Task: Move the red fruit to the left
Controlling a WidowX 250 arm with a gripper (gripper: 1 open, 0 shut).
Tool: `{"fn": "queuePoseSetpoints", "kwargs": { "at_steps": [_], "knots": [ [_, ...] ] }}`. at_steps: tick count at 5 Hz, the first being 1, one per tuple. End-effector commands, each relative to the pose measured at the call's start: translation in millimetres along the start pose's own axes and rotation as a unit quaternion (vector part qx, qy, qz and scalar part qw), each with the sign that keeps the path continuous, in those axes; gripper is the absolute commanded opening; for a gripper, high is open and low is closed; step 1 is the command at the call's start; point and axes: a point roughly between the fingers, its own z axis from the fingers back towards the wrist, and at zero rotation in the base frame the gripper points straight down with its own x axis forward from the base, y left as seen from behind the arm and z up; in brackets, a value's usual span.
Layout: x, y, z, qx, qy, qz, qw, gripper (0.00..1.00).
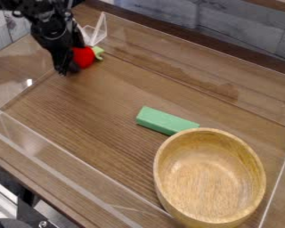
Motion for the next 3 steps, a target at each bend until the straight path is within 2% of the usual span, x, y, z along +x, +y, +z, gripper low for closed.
{"fn": "queuePoseSetpoints", "kwargs": {
  "at_steps": [1,2,3],
  "knots": [
    [5.0,-8.3,0.3,-0.004,-0.006,0.011,0.9999,1.00],
    [-1.7,-9.5,-4.8,0.001,-0.004,0.015,0.9999,1.00],
    [-3.5,-8.6,1.0,0.008,-0.004,0.022,0.9997,1.00]
  ]
}}
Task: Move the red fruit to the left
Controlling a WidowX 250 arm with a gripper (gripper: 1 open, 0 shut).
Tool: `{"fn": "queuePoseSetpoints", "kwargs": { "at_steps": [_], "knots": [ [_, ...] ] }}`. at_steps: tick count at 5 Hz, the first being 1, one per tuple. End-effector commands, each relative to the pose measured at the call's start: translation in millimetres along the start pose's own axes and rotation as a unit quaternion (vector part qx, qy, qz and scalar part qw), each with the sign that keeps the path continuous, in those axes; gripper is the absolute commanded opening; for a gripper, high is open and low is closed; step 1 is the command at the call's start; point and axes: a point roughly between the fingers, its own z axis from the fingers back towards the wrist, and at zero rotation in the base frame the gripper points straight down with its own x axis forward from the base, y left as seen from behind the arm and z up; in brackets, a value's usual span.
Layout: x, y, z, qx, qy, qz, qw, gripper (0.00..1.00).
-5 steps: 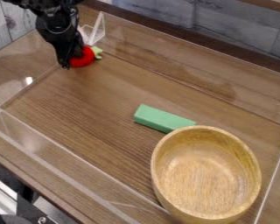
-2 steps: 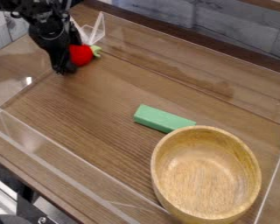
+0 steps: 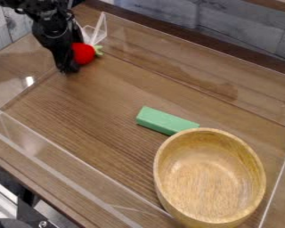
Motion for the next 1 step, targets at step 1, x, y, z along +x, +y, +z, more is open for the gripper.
{"fn": "queuePoseSetpoints", "kwargs": {
  "at_steps": [1],
  "knots": [
    [0.0,-4.6,12.7,0.000,0.000,0.005,1.0000,1.00]
  ]
}}
